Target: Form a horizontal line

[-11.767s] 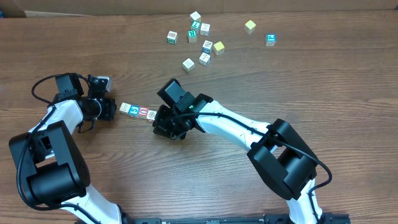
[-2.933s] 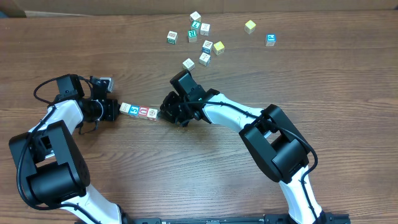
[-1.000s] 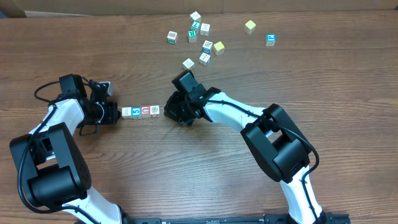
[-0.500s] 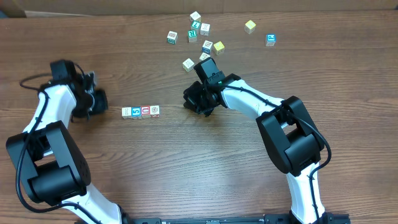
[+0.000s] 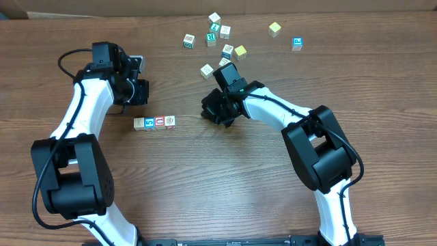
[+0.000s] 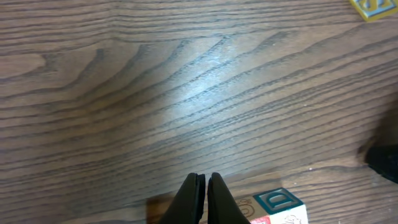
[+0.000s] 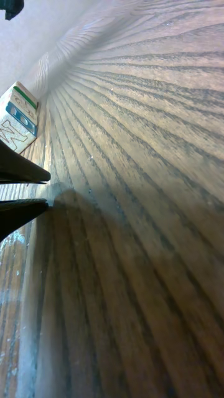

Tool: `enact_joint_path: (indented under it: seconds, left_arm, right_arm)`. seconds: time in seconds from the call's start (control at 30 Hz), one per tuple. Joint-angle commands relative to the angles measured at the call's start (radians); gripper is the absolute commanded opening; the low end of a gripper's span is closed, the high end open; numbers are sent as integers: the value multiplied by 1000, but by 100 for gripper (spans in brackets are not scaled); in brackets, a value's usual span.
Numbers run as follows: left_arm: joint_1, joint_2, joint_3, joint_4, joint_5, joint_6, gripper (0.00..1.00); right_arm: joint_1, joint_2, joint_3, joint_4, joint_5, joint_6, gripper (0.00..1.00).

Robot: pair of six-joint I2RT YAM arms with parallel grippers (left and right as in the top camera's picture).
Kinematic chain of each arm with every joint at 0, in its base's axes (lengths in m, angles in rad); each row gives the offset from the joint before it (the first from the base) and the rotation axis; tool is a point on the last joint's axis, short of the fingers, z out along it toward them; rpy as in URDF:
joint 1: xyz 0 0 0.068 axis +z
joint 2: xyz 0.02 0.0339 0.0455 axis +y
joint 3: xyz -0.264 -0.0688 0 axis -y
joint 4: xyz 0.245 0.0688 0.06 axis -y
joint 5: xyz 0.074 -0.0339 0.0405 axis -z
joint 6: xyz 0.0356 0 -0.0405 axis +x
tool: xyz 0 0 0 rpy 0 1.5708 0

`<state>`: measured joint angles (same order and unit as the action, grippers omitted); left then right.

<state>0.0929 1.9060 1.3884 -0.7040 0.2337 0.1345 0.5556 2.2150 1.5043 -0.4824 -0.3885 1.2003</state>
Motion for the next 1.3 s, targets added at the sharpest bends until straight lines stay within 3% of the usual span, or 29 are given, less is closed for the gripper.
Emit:
enact_joint_path:
  seconds: [0.0, 0.27, 0.67, 1.27]
  left_arm:
    - [6, 3, -15, 10, -34, 14, 4]
    - [5, 3, -100, 107, -35, -27, 4]
    - [5, 3, -119, 92, -150, -116, 4]
    - [5, 3, -166, 103, -157, -139, 4]
  right_arm:
    - [-21, 26, -22, -22, 74, -5, 9]
    - [-23, 26, -21, -21, 74, -5, 10]
    - [-23, 26, -21, -21, 74, -5, 11]
    - [-23, 26, -21, -21, 74, -5, 12]
